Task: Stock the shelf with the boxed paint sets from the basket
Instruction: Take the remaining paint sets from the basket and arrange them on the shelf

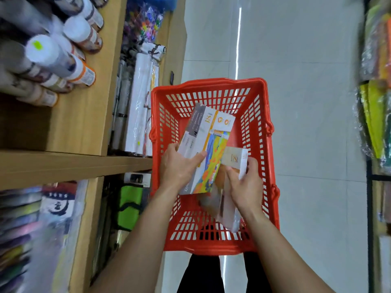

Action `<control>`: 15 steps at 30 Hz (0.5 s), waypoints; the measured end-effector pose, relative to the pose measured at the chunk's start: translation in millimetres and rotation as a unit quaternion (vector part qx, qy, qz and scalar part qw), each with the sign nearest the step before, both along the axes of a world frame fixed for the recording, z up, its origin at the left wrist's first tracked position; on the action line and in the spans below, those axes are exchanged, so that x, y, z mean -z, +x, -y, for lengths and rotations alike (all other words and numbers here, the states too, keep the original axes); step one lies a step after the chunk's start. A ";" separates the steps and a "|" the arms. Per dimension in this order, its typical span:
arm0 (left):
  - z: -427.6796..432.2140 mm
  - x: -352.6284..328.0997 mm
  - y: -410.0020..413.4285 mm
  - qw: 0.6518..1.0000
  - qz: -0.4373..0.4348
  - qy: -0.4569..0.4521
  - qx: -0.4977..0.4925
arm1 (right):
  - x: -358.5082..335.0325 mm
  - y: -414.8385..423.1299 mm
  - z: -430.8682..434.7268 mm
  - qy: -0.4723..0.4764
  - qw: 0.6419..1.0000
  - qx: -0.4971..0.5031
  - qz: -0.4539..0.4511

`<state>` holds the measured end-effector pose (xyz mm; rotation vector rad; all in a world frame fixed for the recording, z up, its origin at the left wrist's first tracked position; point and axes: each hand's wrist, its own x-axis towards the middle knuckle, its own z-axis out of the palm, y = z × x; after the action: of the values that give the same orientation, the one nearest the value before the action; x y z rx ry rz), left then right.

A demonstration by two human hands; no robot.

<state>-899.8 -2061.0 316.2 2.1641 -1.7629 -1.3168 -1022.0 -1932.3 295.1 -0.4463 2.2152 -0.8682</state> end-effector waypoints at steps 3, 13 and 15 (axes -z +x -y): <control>-24.9 -30.6 7.1 0.998 -0.017 -0.002 -0.055 | -28.3 -3.7 -0.7 -0.025 1.000 0.006 -0.003; -73.9 -153.6 38.9 0.983 -0.053 -0.047 -0.167 | -150.7 -29.3 -4.6 -0.108 0.989 -0.103 -0.014; -85.0 -180.5 44.6 0.975 -0.072 -0.069 -0.197 | -176.6 -33.3 -2.9 -0.137 0.981 -0.134 -0.011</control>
<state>-855.1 -1976.0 496.7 2.1350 -1.2467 -1.1786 -1055.2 -1929.4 471.6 -0.8666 2.0001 -1.0262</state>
